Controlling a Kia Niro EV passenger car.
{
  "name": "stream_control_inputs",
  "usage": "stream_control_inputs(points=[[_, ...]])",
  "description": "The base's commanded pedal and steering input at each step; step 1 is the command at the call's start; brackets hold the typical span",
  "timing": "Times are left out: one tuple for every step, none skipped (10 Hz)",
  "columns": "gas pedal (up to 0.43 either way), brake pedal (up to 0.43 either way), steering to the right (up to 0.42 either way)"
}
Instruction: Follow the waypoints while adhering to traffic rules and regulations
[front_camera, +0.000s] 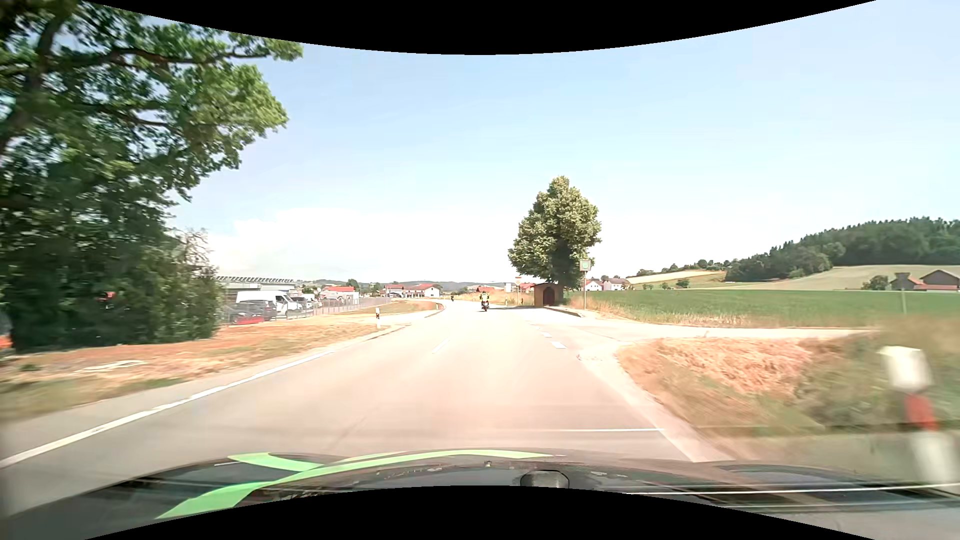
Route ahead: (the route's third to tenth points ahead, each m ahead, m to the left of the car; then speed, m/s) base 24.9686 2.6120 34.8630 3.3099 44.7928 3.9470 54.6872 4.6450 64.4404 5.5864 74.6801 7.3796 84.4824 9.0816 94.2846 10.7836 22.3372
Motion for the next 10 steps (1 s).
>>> stream_control_inputs(points=[[0.059,0.000,-0.009],[0.059,0.000,-0.010],[0.098,0.000,-0.010],[0.118,0.000,-0.011],[0.130,0.000,-0.011],[0.157,0.000,-0.012],[0.169,0.000,-0.012],[0.169,0.000,-0.013],[0.169,0.000,-0.013],[0.169,0.000,-0.013]])
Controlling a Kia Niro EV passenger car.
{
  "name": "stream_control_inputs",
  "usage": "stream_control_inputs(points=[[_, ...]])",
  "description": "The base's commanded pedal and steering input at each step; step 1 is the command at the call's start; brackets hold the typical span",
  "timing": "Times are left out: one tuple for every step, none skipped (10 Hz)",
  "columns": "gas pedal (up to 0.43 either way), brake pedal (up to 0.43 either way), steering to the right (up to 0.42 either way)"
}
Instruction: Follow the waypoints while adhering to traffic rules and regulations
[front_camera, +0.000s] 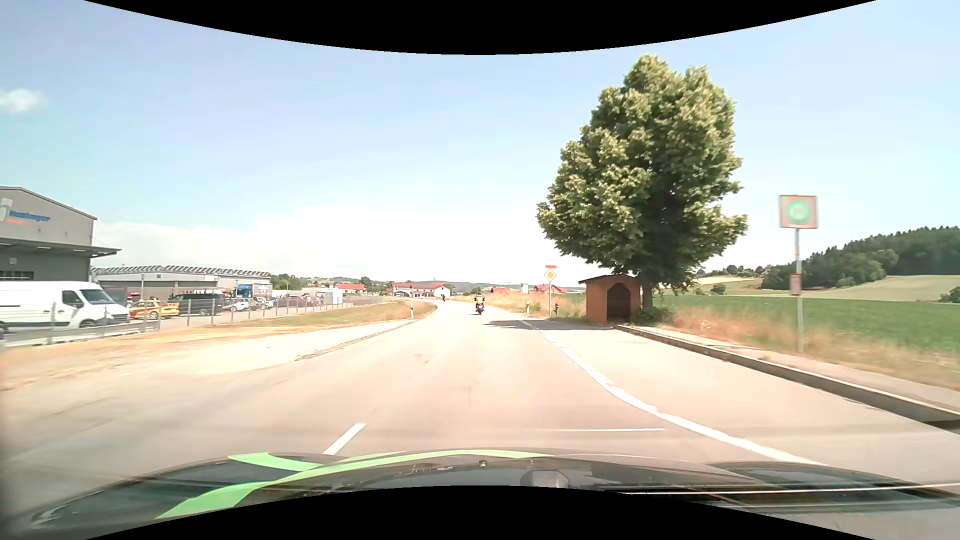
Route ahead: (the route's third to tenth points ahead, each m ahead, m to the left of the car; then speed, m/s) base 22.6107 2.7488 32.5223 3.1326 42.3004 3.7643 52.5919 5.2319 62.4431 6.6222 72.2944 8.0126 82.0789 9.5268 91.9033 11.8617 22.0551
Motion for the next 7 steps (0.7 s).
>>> stream_control_inputs(points=[[0.157,0.000,-0.013],[0.130,0.000,-0.014],[0.130,0.000,-0.014],[0.138,0.000,-0.014],[0.157,0.000,-0.014],[0.169,0.000,-0.014],[0.177,0.000,-0.014]])
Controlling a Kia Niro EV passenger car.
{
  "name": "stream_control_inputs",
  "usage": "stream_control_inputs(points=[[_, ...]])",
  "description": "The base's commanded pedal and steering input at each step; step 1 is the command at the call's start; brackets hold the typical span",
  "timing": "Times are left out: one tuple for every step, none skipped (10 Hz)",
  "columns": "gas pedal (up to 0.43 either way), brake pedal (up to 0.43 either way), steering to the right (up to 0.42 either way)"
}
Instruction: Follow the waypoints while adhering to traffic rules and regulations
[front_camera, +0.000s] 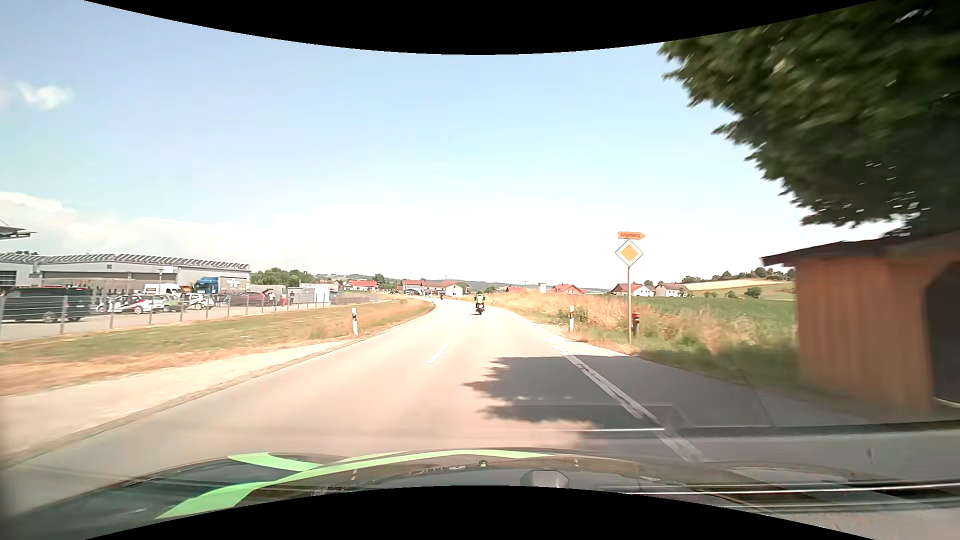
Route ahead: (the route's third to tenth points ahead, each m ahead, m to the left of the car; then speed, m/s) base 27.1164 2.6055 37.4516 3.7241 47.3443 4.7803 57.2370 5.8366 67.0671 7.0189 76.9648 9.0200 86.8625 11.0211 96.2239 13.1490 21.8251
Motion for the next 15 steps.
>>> stream_control_inputs(points=[[0.189,0.000,-0.014],[0.189,0.000,-0.015],[0.189,0.000,-0.015],[0.189,0.000,-0.015],[0.189,0.000,-0.015],[0.189,0.000,-0.015],[0.177,0.000,-0.014],[0.177,0.000,-0.015],[0.177,0.000,-0.014],[0.177,0.000,-0.014],[0.197,0.000,-0.013],[0.209,0.000,-0.012],[0.220,0.000,-0.012],[0.220,0.000,-0.012],[0.220,0.000,-0.012]])
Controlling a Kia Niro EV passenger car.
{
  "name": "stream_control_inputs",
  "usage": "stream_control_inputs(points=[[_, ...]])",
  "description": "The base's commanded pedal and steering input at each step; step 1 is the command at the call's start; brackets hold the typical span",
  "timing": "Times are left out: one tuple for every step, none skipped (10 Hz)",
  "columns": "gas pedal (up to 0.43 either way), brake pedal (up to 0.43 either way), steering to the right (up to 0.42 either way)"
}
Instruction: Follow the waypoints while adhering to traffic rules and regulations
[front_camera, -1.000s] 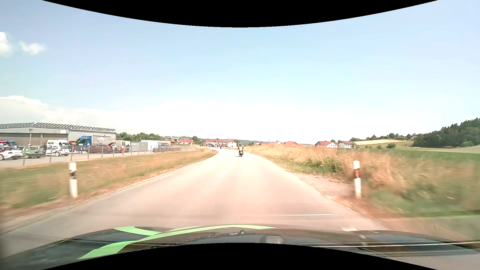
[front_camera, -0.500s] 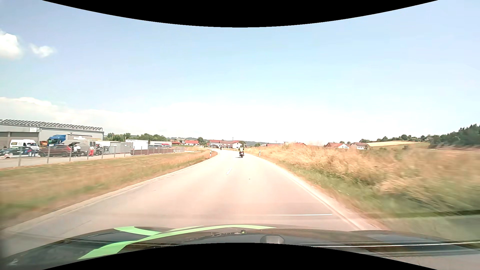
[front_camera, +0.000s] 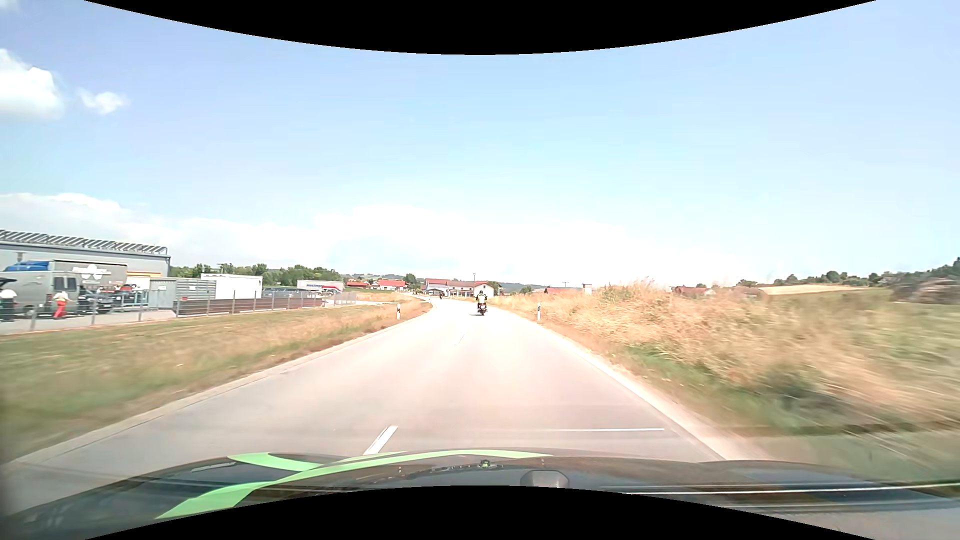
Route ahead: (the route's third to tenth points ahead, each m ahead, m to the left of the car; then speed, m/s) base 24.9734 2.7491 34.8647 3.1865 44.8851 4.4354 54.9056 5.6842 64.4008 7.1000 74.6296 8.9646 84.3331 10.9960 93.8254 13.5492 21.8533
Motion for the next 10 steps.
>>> stream_control_inputs(points=[[0.220,0.000,-0.013],[0.189,0.000,-0.014],[0.157,0.000,-0.014],[0.150,0.000,-0.015],[0.150,0.000,-0.016],[0.157,0.000,-0.016],[0.157,0.000,-0.016],[0.157,0.000,-0.016],[0.138,0.000,-0.016],[0.098,0.000,-0.015]])
